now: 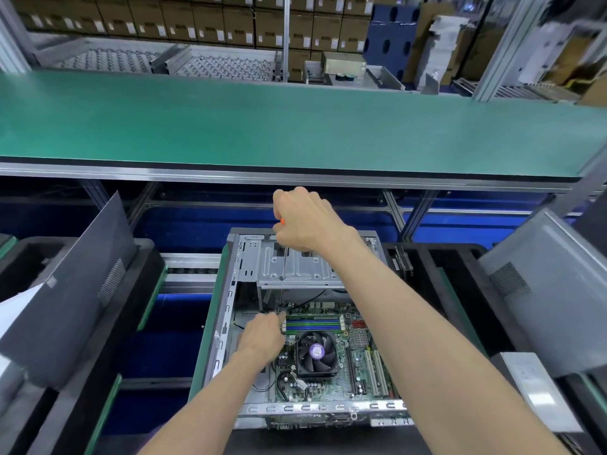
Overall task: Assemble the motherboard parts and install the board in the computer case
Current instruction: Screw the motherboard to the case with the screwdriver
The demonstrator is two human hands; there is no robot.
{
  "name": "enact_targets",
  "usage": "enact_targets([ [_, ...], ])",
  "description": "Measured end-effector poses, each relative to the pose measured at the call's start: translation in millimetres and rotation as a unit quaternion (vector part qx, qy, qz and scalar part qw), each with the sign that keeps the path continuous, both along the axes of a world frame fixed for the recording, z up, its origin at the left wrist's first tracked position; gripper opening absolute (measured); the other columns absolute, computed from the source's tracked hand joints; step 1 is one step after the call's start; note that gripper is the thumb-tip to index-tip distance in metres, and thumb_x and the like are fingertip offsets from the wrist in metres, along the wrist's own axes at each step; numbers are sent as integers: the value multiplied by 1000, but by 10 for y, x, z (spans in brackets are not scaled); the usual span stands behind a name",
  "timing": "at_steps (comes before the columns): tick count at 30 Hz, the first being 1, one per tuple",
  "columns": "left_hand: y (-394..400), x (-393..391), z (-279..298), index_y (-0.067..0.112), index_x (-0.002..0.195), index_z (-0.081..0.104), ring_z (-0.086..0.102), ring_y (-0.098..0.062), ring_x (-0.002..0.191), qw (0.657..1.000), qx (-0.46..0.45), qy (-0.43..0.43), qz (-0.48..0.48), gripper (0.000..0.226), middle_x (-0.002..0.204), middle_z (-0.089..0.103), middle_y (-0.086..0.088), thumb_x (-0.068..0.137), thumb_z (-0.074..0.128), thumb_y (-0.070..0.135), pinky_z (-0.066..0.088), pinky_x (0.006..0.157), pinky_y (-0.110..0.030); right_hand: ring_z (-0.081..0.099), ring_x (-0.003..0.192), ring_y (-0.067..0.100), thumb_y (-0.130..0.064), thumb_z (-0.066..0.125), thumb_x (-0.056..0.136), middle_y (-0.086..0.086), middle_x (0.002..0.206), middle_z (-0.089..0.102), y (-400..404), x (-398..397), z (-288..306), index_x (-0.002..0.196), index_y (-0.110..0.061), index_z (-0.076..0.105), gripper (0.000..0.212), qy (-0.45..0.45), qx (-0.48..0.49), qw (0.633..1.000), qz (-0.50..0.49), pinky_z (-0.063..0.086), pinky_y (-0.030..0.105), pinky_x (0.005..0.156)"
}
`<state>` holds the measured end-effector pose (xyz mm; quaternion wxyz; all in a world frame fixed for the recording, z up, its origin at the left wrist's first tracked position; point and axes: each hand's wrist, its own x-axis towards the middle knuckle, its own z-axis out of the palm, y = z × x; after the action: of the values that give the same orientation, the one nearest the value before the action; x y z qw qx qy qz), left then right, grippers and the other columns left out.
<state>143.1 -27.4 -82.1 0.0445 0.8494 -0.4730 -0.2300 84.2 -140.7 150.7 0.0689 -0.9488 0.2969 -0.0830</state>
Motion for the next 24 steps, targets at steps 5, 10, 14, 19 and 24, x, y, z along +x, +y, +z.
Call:
enact_targets([
  [5,-1,13,-70,29,147,45,63,-32,103,999,-28,-16,2,69,115,65,-11,83,44,2,48,73,-37,42,74,30,-32,55,95,-2,71,27,14,71,-29,77,-15,36,31,15,-59,998,-16,32,38,66],
  [10,-28,14,-107,24,143,51,65,-34,98,999,-50,-6,-2,75,114,70,-11,73,41,1,52,71,-37,46,75,27,-14,56,73,5,88,47,36,5,38,79,-12,48,10,-2,26,999,24,34,33,58],
  [14,-45,25,-109,13,128,63,66,-34,94,999,-40,4,9,48,111,71,-11,84,44,5,48,67,-34,49,85,30,-11,57,81,10,98,52,34,-12,29,98,-7,51,19,-9,29,999,23,45,38,66],
  [19,-66,25,-121,10,122,64,67,-31,97,999,-29,12,15,44,120,70,-5,84,44,5,48,68,-32,45,79,30,-14,54,90,2,79,37,13,-7,17,93,-10,43,13,-13,6,1000,10,31,35,59],
  [24,-71,38,-182,13,122,63,66,-28,94,1000,-28,7,8,45,114,71,-4,82,44,5,46,65,-31,46,76,29,-10,58,82,4,85,41,33,-18,-1,91,-10,44,17,-24,22,999,19,25,32,51],
])
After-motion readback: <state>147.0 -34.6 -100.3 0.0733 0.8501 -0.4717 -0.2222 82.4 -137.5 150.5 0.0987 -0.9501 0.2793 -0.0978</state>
